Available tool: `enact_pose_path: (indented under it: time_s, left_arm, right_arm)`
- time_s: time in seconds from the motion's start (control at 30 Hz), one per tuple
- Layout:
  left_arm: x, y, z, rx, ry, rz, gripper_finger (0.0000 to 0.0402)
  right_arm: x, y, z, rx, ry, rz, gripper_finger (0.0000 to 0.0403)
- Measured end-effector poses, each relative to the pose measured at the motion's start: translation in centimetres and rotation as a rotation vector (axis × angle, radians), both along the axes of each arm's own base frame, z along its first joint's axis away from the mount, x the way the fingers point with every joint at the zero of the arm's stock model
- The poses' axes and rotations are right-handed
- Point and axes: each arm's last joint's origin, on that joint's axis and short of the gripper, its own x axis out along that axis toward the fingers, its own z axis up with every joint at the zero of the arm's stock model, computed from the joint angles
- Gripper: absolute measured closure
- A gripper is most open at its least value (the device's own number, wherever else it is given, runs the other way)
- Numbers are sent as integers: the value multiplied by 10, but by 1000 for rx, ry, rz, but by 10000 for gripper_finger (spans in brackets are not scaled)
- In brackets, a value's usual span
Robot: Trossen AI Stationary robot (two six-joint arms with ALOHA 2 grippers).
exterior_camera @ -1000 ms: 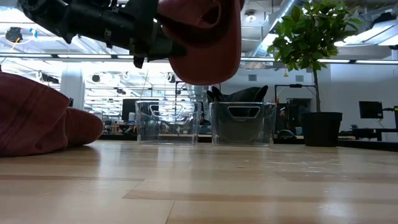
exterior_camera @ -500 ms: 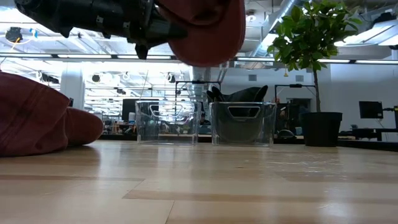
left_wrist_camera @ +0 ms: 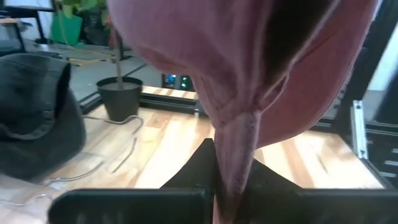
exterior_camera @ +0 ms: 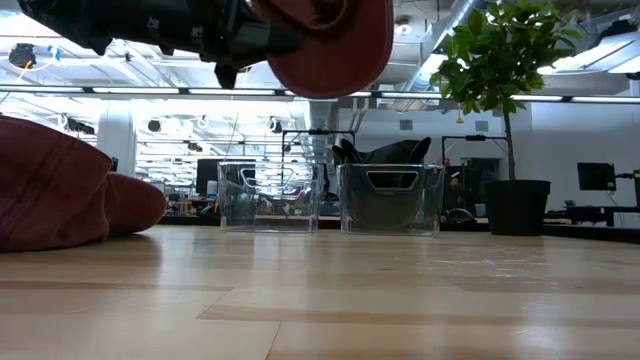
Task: Pick & Place hat
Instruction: Put the right red cap into the left transparent bin
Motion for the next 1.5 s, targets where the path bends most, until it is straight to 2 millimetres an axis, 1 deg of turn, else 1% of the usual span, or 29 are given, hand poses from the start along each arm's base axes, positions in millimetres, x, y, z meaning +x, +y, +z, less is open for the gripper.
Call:
enact_pose_path:
  time_s: [0.1,0.2,0.27,0.4,0.5,0.63,0.73,0.87,0.97,1.07,1.13,1.2,1.37,1.43,1.5]
  left_arm:
    - [-1,1,0,6,9,22,387]
    - [-2,1,3,6,5,25,387]
    - [-4,2,5,6,3,30,387]
    - [-4,3,4,9,6,66,387]
    - [-4,4,4,11,12,78,387]
    - [-4,4,4,11,13,77,387]
    - [-4,4,4,11,13,79,387]
    - [-4,4,4,11,14,80,387]
    - [-4,4,4,11,14,80,387]
    - [-4,4,3,12,17,80,387]
    - [-4,4,2,13,24,81,387]
    - [-4,4,2,14,27,83,387]
    - [-4,5,2,18,33,114,387]
    - [-4,5,2,13,31,114,387]
    - [-4,5,2,8,24,113,387]
  right_arm:
    - [-12,2,8,-3,76,-12,145]
    - [-22,4,10,-7,162,-25,145]
    - [-28,5,15,-9,183,-27,145]
    - [-43,10,31,4,131,14,145]
    - [-54,15,45,31,46,48,145]
    - [-59,22,55,56,-61,140,145]
    - [-56,24,58,74,-157,208,145]
    - [-40,19,50,51,-223,223,145]
    - [-25,11,39,35,-247,204,145]
    - [-10,6,22,16,-198,192,145]
    - [-3,6,13,9,-168,194,145]
    - [-1,11,12,8,-166,206,145]
    - [-6,30,23,20,-204,258,145]
    - [-6,35,21,24,-177,251,145]
    - [-4,33,16,24,-121,230,145]
